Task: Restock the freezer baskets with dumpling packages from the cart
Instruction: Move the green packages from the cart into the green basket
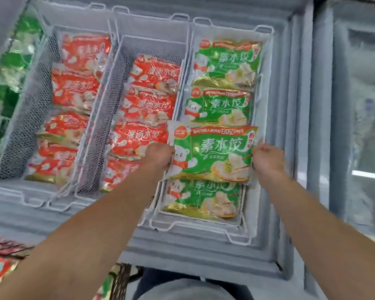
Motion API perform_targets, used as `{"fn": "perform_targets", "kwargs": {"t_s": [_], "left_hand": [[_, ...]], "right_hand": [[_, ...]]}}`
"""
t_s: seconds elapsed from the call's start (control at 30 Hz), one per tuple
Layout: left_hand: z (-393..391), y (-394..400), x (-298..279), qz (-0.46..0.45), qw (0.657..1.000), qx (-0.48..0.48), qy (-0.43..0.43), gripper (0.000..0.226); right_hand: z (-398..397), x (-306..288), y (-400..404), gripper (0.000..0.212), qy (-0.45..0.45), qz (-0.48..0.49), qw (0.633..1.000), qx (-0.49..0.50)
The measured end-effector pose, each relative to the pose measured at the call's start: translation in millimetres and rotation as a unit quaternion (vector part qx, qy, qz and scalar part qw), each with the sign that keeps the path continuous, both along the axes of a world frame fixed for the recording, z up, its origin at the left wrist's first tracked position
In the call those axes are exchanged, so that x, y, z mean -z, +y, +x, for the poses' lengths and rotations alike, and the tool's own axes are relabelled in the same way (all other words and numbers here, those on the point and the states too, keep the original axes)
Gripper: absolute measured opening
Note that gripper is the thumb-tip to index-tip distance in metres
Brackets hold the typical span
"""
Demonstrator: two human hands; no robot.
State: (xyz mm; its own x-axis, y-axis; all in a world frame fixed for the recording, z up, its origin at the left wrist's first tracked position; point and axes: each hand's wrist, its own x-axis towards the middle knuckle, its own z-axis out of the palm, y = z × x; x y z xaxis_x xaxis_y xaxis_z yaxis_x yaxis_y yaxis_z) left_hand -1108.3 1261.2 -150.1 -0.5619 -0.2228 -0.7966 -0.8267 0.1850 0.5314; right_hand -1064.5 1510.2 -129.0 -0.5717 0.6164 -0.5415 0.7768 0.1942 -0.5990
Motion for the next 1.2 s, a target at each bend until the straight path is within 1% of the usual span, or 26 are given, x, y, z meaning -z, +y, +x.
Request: {"fn": "perform_targets", "kwargs": {"t_s": [0.07, 0.13, 0.17, 0.2, 0.23, 0.27, 0.3, 0.33, 0.37, 0.4, 0.43, 0.47, 0.5, 0.57, 0.73, 0.8, 0.87, 0.93, 0.97, 1.0, 1.07, 1.13, 1.2], "left_hand": [[-14.8, 4.4, 7.3, 0.019, 0.999, -0.003, -0.031, 0.022], [-26.0, 6.4, 16.9, 0.016, 0.999, 0.016, -0.043, 0.027], [-29.0, 8.9, 19.6, 0.002, 0.999, 0.040, -0.032, 0.029], [-32.2, 9.4, 21.8, -0.034, 0.996, 0.085, -0.008, 0.027], [-33.3, 11.1, 23.2, -0.088, 0.985, 0.148, 0.029, 0.022], [-32.2, 13.1, 25.0, -0.142, 0.964, 0.211, 0.080, 0.012], [-28.9, 15.2, 27.9, -0.177, 0.936, 0.271, 0.139, 0.007], [-23.8, 17.1, 33.0, -0.198, 0.905, 0.328, 0.184, 0.028], [-19.5, 18.8, 40.9, -0.191, 0.877, 0.394, 0.199, 0.048], [-15.4, 20.5, 45.5, -0.182, 0.849, 0.461, 0.184, 0.060], [-10.2, 22.0, 53.8, -0.174, 0.817, 0.525, 0.160, 0.067], [-5.6, 23.1, 58.4, -0.169, 0.787, 0.580, 0.130, 0.071], [-1.0, 23.5, 63.4, -0.167, 0.763, 0.614, 0.113, 0.074], [5.0, 23.1, 66.4, -0.172, 0.744, 0.636, 0.113, 0.078], [8.9, 21.4, 59.7, -0.151, 0.760, 0.624, 0.102, 0.082], [12.6, 20.1, 55.3, -0.162, 0.745, 0.640, 0.097, 0.084], [18.4, 16.3, 48.4, -0.177, 0.725, 0.660, 0.089, 0.084], [25.9, 12.4, 40.9, -0.187, 0.709, 0.675, 0.077, 0.079], [30.8, 11.1, 35.8, -0.186, 0.709, 0.676, 0.075, 0.073], [36.8, 9.3, 29.9, -0.183, 0.716, 0.669, 0.077, 0.066], [44.4, 5.6, 21.9, -0.175, 0.756, 0.626, 0.080, 0.052], [60.9, 2.9, 9.1, -0.184, 0.795, 0.572, 0.086, 0.054], [77.3, -0.2, -3.5, -0.190, 0.824, 0.525, 0.094, 0.057]], "right_hand": [[-15.0, 14.8, 2.1, 0.024, -0.018, 0.026, 0.999, 0.013], [-26.2, 23.9, 2.6, 0.023, -0.033, 0.042, 0.998, 0.017], [-28.9, 23.1, 2.9, 0.023, -0.046, 0.055, 0.997, 0.006], [-29.7, 26.5, 0.4, 0.023, -0.059, 0.068, 0.996, -0.017], [-29.6, 27.0, -2.5, 0.023, -0.061, 0.088, 0.993, -0.052], [-29.3, 27.2, -5.0, 0.026, -0.053, 0.111, 0.987, -0.099], [-27.2, 30.2, -7.7, 0.034, -0.041, 0.132, 0.977, -0.160], [-22.8, 34.6, -11.5, 0.046, -0.039, 0.140, 0.964, -0.224], [-19.1, 39.9, -15.1, 0.055, -0.059, 0.129, 0.948, -0.283], [-14.7, 47.4, -16.9, 0.061, -0.103, 0.109, 0.931, -0.334], [-9.4, 54.6, -18.9, 0.063, -0.151, 0.100, 0.907, -0.381], [-3.2, 62.4, -20.4, 0.064, -0.199, 0.093, 0.882, -0.416], [3.2, 68.1, -21.5, 0.066, -0.229, 0.091, 0.865, -0.438], [12.8, 71.6, -22.5, 0.072, -0.249, 0.088, 0.853, -0.451], [11.4, 60.8, -22.5, 0.079, -0.253, 0.071, 0.850, -0.457], [10.4, 54.5, -22.4, 0.078, -0.256, 0.060, 0.843, -0.468], [11.9, 45.7, -22.1, 0.071, -0.257, 0.045, 0.837, -0.481], [16.4, 36.0, -21.4, 0.061, -0.254, 0.028, 0.832, -0.493], [20.9, 31.1, -21.4, 0.057, -0.250, 0.026, 0.829, -0.500], [26.5, 26.3, -21.9, 0.057, -0.242, 0.028, 0.826, -0.509], [34.9, 21.6, -23.1, 0.057, -0.223, 0.036, 0.828, -0.513], [48.7, 11.5, -24.6, 0.057, -0.198, 0.041, 0.831, -0.518], [61.8, 1.5, -27.1, 0.056, -0.172, 0.046, 0.828, -0.532]]}}
